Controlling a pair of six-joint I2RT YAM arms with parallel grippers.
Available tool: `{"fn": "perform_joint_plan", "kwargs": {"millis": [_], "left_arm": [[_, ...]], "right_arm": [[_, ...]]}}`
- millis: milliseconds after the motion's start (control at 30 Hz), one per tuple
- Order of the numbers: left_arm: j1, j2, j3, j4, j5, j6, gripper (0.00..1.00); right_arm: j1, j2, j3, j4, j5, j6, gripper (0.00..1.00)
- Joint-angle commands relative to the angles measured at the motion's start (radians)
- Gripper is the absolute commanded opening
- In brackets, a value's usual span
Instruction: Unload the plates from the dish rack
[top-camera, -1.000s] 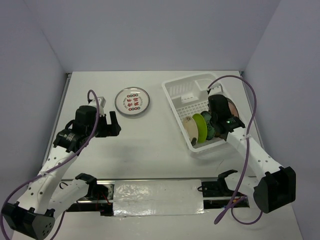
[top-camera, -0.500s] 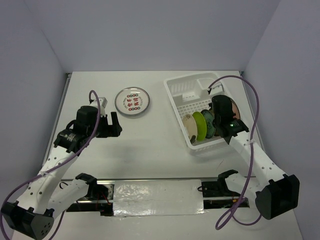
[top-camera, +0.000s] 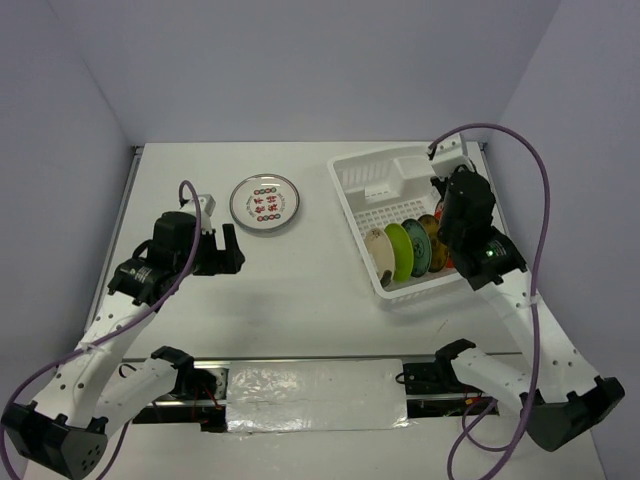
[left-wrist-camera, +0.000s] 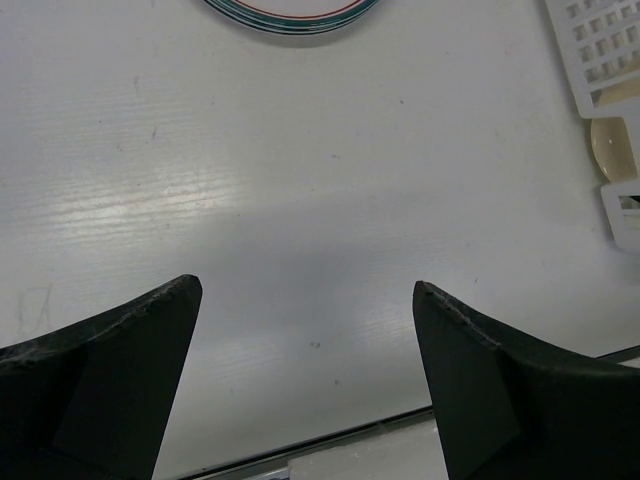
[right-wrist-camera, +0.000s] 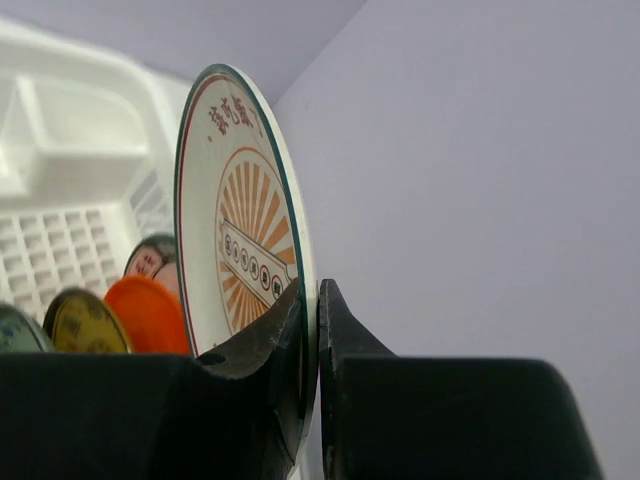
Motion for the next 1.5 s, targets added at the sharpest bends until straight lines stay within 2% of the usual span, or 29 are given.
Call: {"fn": "perform_joint_plan", "kwargs": {"millis": [0, 67, 100, 167, 200, 267, 300, 367, 533, 567, 667, 767, 800, 900, 933, 967, 1033, 1067, 1100, 1167, 1200, 1233, 1300, 1333, 1467], "left_arm": [[-0.003, 0.008, 0.046, 0.053, 0.047, 0.013, 1.00], [-0.003, 0.017, 0.060, 0.103, 0.102, -0.010, 1.00], [-0.003, 0.022, 0.073, 0.132, 0.197, -0.018, 1.00], [-0.003, 0.022, 0.071, 0.282, 0.334, -0.049, 1.00], [-0.005, 0.016, 0.052, 0.353, 0.464, -0.070, 1.00], [-0.006, 0.014, 0.029, 0.561, 0.550, -0.164, 1.00], [-0.015, 0.019, 0.023, 0.614, 0.580, -0.212, 1.00], [-0.038, 0.039, 0.038, 0.680, 0.571, -0.233, 1.00], [-0.094, 0.125, 0.150, 0.628, 0.525, -0.193, 0.98], [-0.112, 0.131, 0.158, 0.622, 0.509, -0.187, 0.97], [-0.129, 0.146, 0.179, 0.559, 0.425, -0.159, 0.82], [-0.130, 0.154, 0.166, 0.547, 0.425, -0.153, 0.73], [-0.132, 0.155, 0.160, 0.551, 0.436, -0.156, 0.51], [-0.130, 0.166, 0.149, 0.588, 0.485, -0.173, 0.00], [-0.130, 0.172, 0.152, 0.587, 0.482, -0.176, 0.00], [-0.132, 0.186, 0.162, 0.565, 0.447, -0.179, 0.00], [-0.130, 0.204, 0.181, 0.510, 0.364, -0.188, 0.00], [-0.129, 0.233, 0.213, 0.426, 0.300, -0.194, 0.00], [-0.123, 0.253, 0.233, 0.375, 0.164, -0.217, 0.00], [-0.065, 0.325, 0.281, 0.248, 0.089, -0.274, 0.00], [-0.030, 0.347, 0.284, 0.240, 0.100, -0.286, 0.00], [0.047, 0.367, 0.278, 0.244, 0.116, -0.300, 0.00], [0.124, 0.422, 0.267, 0.298, 0.170, -0.345, 0.00], [0.188, 0.442, 0.264, 0.325, 0.181, -0.359, 0.00], [0.252, 0.627, 0.333, 0.401, 0.183, -0.418, 0.00]], "right_arm": [[0.092, -0.044, 0.135, 0.097, 0.143, -0.111, 0.00], [0.175, -0.053, 0.166, 0.087, 0.185, -0.099, 0.00], [0.204, -0.056, 0.189, 0.058, 0.179, -0.017, 0.00], [0.232, -0.049, 0.288, -0.133, 0.092, 0.153, 0.00], [0.230, -0.044, 0.346, -0.198, -0.073, 0.333, 0.00], [0.230, -0.052, 0.351, -0.264, -0.262, 0.439, 0.00], [0.230, -0.070, 0.318, -0.258, -0.462, 0.513, 0.00], [0.230, -0.095, 0.267, -0.191, -0.612, 0.644, 0.00], [0.232, -0.124, 0.109, 0.010, -0.954, 0.846, 0.00], [0.230, -0.122, 0.095, 0.033, -0.982, 0.889, 0.00], [0.232, -0.124, 0.042, 0.130, -1.054, 0.947, 0.00], [0.230, -0.115, 0.017, 0.193, -1.102, 0.993, 0.00], [0.230, -0.106, 0.016, 0.203, -1.117, 1.001, 0.00], [0.230, -0.067, 0.009, 0.228, -1.133, 1.021, 0.00], [0.230, -0.064, 0.005, 0.235, -1.127, 1.019, 0.00], [0.223, -0.061, -0.006, 0.234, -1.096, 1.015, 0.05], [0.212, -0.069, -0.014, 0.193, -1.043, 1.003, 0.47], [0.209, -0.075, -0.014, 0.168, -0.997, 0.975, 0.76], [0.204, -0.092, -0.011, 0.132, -0.855, 0.954, 1.00], [0.203, -0.112, 0.003, 0.018, -0.689, 0.900, 1.00], [0.201, -0.136, 0.005, -0.038, -0.553, 0.876, 1.00], [0.201, -0.151, 0.005, -0.065, -0.500, 0.846, 1.00], [0.200, -0.199, 0.002, -0.111, -0.415, 0.816, 1.00], [0.200, -0.217, 0.000, -0.126, -0.407, 0.793, 1.00], [0.200, -0.302, -0.014, -0.166, -0.404, 0.757, 1.00]]}}
